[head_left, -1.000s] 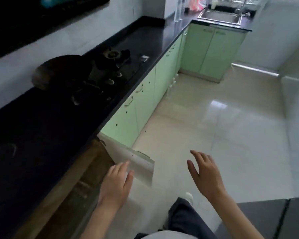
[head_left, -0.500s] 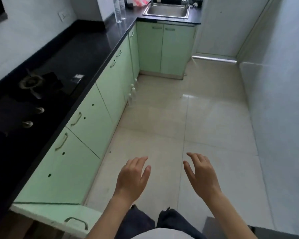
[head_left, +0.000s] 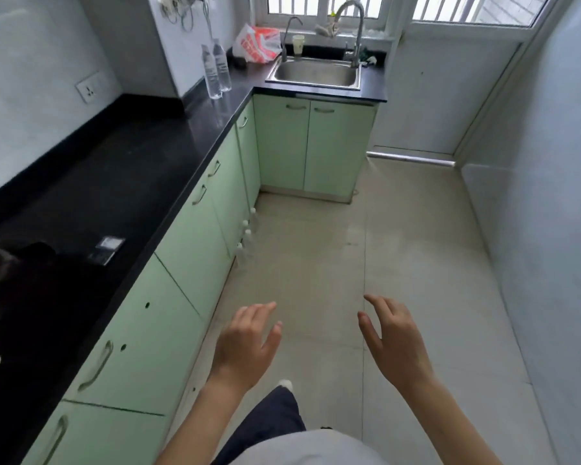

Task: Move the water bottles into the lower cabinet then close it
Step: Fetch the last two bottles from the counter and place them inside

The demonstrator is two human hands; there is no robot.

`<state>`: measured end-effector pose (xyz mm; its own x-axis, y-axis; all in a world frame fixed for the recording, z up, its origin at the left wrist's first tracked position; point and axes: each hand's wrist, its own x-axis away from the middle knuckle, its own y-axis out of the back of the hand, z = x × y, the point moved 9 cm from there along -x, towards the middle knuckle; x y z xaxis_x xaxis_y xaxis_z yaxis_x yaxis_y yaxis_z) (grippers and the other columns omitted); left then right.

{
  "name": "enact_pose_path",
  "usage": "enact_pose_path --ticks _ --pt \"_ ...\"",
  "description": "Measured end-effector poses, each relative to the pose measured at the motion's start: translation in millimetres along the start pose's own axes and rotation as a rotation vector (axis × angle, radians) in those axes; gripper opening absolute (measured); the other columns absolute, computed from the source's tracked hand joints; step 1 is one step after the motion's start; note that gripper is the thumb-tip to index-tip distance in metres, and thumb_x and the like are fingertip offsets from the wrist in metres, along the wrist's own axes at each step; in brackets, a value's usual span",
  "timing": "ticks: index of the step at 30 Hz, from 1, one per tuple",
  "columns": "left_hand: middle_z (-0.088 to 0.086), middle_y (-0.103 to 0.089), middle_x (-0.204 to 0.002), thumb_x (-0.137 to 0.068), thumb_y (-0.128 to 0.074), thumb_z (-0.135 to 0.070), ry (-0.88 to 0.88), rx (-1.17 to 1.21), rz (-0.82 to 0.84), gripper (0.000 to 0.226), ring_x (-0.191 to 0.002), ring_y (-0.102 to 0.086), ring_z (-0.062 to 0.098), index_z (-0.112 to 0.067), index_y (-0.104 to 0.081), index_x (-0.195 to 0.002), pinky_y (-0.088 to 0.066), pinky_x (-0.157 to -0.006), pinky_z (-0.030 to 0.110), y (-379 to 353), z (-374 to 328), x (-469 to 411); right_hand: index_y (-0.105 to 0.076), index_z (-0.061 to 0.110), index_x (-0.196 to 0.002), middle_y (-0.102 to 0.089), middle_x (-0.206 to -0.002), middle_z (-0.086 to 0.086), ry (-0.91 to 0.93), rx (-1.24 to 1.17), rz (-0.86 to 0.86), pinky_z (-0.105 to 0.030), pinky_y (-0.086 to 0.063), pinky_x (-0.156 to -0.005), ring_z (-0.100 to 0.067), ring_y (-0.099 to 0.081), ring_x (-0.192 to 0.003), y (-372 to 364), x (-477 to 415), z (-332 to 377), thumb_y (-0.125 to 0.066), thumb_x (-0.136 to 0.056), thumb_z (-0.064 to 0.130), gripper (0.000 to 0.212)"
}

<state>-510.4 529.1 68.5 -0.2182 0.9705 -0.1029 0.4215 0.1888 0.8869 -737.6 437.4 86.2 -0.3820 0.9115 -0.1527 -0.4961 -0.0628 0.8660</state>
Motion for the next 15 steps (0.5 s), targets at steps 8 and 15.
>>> enact_pose_path --ticks 8,15 --pt "0.003 -0.070 -0.110 -0.094 -0.039 -0.042 -0.151 -0.015 -0.075 0.049 -0.100 -0.065 0.024 -0.011 -0.066 -0.121 -0.055 -0.079 0.036 48.1 16.4 -219.4 -0.061 0.005 -0.126 -0.068 -0.115 -0.010 -0.036 -0.002 -0.098 -0.037 -0.052 -0.090 -0.027 -0.062 -0.107 11.6 -190.4 0.3 -0.058 -0.098 0.025 0.035" --pt "0.003 -0.070 -0.107 -0.093 -0.041 -0.039 -0.119 -0.032 -0.151 0.046 -0.096 -0.066 0.024 -0.010 -0.068 -0.118 -0.056 -0.076 0.036 31.9 47.1 -366.3 -0.061 0.005 -0.125 -0.067 -0.115 -0.012 0.010 -0.025 -0.071 -0.041 -0.053 -0.091 -0.030 -0.062 -0.109 -17.8 -355.8 -32.4 -0.051 -0.094 0.032 0.043"
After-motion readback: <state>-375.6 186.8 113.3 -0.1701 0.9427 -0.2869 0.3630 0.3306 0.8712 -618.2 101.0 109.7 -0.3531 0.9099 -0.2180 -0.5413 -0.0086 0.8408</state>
